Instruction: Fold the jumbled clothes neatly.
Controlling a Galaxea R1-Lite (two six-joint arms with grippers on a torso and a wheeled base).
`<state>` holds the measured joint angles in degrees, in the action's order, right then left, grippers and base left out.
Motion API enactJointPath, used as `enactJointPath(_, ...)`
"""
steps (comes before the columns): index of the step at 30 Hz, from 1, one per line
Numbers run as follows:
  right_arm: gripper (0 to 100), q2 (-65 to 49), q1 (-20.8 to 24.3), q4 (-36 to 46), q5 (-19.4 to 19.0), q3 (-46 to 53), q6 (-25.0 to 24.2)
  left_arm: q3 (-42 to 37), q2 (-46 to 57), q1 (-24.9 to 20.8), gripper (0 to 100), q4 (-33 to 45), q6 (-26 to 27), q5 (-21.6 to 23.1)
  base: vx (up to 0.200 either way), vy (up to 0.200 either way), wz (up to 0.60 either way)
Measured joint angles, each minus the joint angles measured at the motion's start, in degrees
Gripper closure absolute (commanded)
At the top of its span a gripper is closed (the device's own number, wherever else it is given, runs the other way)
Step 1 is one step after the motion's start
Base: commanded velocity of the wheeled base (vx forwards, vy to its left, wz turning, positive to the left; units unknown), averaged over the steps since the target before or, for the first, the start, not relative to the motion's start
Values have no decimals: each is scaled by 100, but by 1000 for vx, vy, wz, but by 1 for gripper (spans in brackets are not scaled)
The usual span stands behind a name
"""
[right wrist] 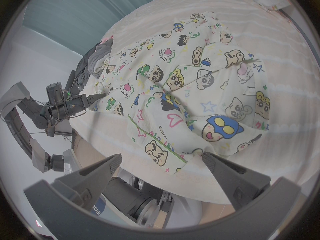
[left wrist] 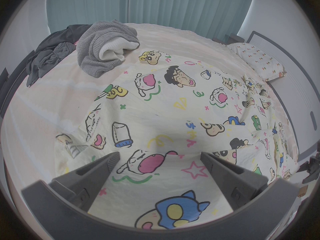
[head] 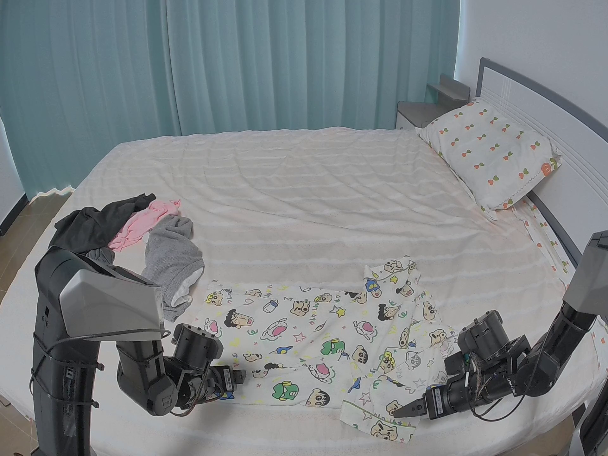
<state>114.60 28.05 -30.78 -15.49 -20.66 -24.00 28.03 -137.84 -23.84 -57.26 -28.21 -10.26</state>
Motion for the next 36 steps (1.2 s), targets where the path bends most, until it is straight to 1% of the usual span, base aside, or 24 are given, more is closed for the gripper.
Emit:
enactJointPath(5, 0, -63, 11, 10, -5, 104, 6, 2, 0, -2, 0, 4, -9, 0, 0, 0, 0)
enactJointPath(11, 0, -96, 224, -6, 0, 212, -13, 9, 0, -5, 0, 6, -9, 0, 0, 0, 0)
enactJointPath(23, 0, 276, 310, -12, 67, -254, 4, 11, 0, -2, 0, 6, -6, 1, 0, 0, 0)
enactJointPath(25, 0, 350, 293, -17, 113, -340, 4, 11, 0, -5, 0, 6, -6, 0, 0, 0, 0)
enactJointPath(29, 0, 544, 205, -23, 389, -551, 0, 11, 0, -5, 0, 6, -6, 1, 0, 0, 0)
enactJointPath(33, 0, 717, 119, -28, 474, -756, -18, 11, 0, -5, 0, 6, -9, 0, 0, 0, 0)
enactJointPath(34, 100, 767, 87, -34, 485, -822, -18, 11, 0, -5, 0, 4, -9, 0, 0, 0, 0)
enactJointPath(36, 100, 824, 44, -56, 510, -896, -24, 11, 0, -5, 0, 4, -6, 0, 0, 0, 0)
